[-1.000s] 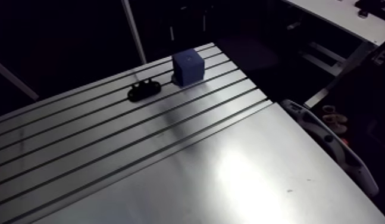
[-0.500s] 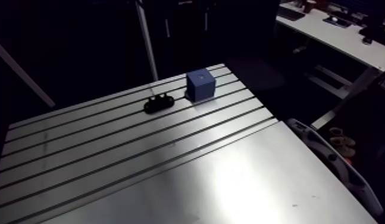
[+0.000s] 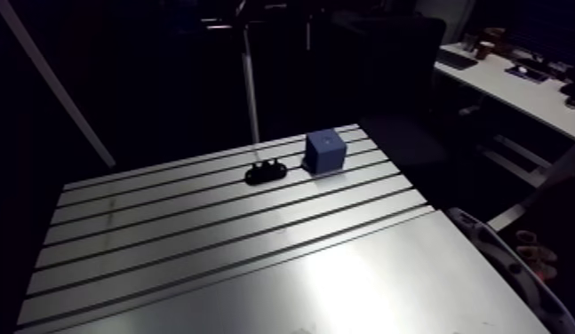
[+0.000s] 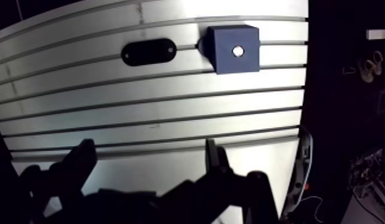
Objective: Pick up the M10 bolt and insert it into the hex recess until seated.
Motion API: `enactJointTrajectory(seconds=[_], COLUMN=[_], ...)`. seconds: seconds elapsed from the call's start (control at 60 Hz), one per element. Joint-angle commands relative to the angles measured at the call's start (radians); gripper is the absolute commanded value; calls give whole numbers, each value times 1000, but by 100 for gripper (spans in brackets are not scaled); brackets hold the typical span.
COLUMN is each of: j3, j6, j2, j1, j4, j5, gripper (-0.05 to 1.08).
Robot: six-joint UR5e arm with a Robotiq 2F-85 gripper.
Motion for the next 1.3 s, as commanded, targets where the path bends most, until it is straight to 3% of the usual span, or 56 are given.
enactJointTrajectory(seconds=[0.017,0.233,0.333,0.65,1.3], j3=[78,114,140,227,225], j6=[115,110,106,74,63], j2=[-230,-271,-288,-381,-371], j1=[209,214,207,205,203], j4=[84,88,82,32,15], j5=[2,7,-5,3,1], gripper=[0,0,0,0,0])
